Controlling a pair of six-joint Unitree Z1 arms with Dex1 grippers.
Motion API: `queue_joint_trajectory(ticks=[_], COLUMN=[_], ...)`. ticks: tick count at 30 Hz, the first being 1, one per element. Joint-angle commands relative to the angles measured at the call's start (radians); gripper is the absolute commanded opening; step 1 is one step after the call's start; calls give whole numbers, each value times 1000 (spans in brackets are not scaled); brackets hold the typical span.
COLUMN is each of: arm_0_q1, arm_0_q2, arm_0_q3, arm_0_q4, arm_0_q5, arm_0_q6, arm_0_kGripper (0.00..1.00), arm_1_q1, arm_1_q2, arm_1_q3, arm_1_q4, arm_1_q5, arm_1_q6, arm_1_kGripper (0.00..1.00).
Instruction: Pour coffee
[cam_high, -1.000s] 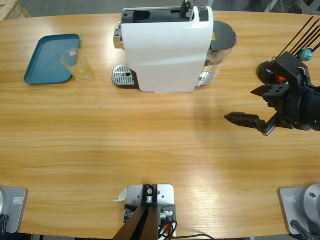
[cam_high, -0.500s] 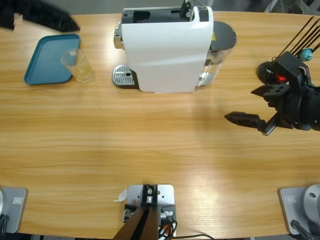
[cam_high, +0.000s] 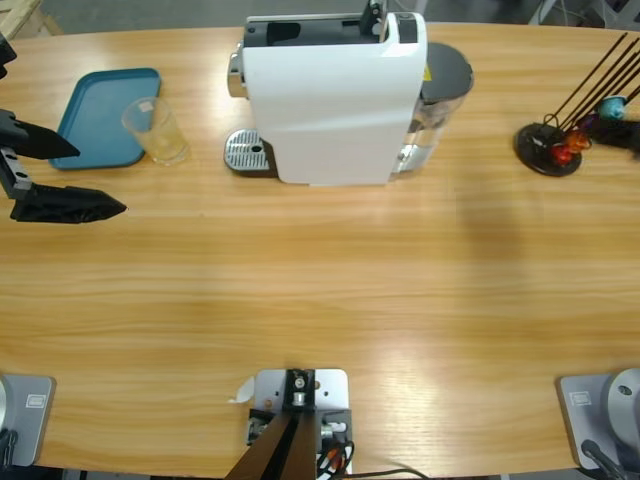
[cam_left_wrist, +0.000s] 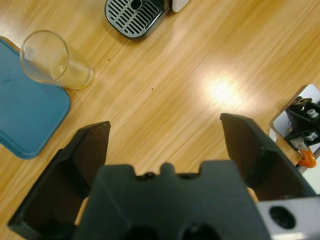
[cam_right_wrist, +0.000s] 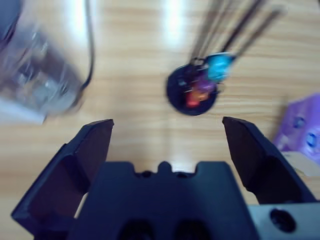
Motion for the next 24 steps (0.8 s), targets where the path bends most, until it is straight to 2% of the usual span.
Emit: queue_joint_trajectory(ticks=[1,5,12,19,24], arm_0_q1=[-8,-8,-8,-8,-8], arm_0_q2=[-105,-108,21,-30,-47], arm_0_q3=[90,123,152,210,272], arm_0_q4=[-72,-93,-124,-183,-268], arm_0_q5=[2,-13,-11,-6,-4], arm_0_q6=[-10,-62,-104,-105,-113], arm_0_kGripper=[947,945,936,931,931], arm_1_q1=[-127,-127,-180,-246,-309], arm_1_q2=[-103,-96,2,172,206], arm_1_q3=[13,48,46,36,29], arm_1_q4=[-19,-41,-112,-168,-187], arm_1_q5=[63,72,129,153,155], arm_1_q6=[20,17,5,2,2], arm_1_kGripper=[715,715,738,734,734])
